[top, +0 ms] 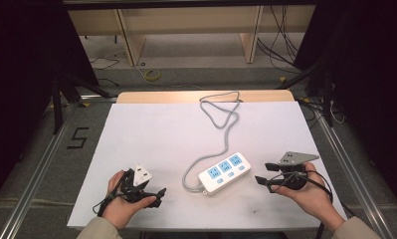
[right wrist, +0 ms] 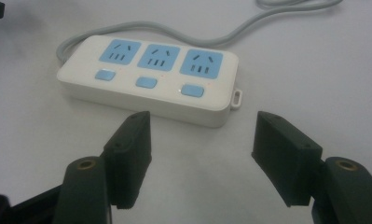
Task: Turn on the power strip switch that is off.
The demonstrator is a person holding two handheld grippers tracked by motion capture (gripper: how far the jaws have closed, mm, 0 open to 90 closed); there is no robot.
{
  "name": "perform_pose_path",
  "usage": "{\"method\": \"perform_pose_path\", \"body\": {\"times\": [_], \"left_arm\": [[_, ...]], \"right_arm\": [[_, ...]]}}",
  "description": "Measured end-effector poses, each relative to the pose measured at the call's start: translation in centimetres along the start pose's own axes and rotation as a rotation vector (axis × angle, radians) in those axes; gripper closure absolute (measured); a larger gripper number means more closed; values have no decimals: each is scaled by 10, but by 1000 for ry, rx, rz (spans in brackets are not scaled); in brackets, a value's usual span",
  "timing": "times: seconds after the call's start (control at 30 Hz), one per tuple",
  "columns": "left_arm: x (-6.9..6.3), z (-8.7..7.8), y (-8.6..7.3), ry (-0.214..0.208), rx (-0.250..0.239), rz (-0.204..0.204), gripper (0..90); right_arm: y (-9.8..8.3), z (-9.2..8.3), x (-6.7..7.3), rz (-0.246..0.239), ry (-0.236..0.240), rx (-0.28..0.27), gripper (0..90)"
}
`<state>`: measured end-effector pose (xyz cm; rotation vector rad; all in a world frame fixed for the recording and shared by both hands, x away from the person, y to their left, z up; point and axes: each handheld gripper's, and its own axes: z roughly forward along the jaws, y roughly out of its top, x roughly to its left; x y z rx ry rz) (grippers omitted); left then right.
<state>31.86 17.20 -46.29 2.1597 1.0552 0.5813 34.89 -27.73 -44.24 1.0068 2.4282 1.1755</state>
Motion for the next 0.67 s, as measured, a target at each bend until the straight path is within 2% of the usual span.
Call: {"method": "perform_pose_path", "body": {"times": [0.23,0.67], "left_arm": [[0,0,0,-2,0,1,83],[2,1,0,-1,4,-2,82]], "right_arm": [[-7,-7,-1,12,-8,-14,360],[-9,-8,-2,11,-13,-31,329]]}}
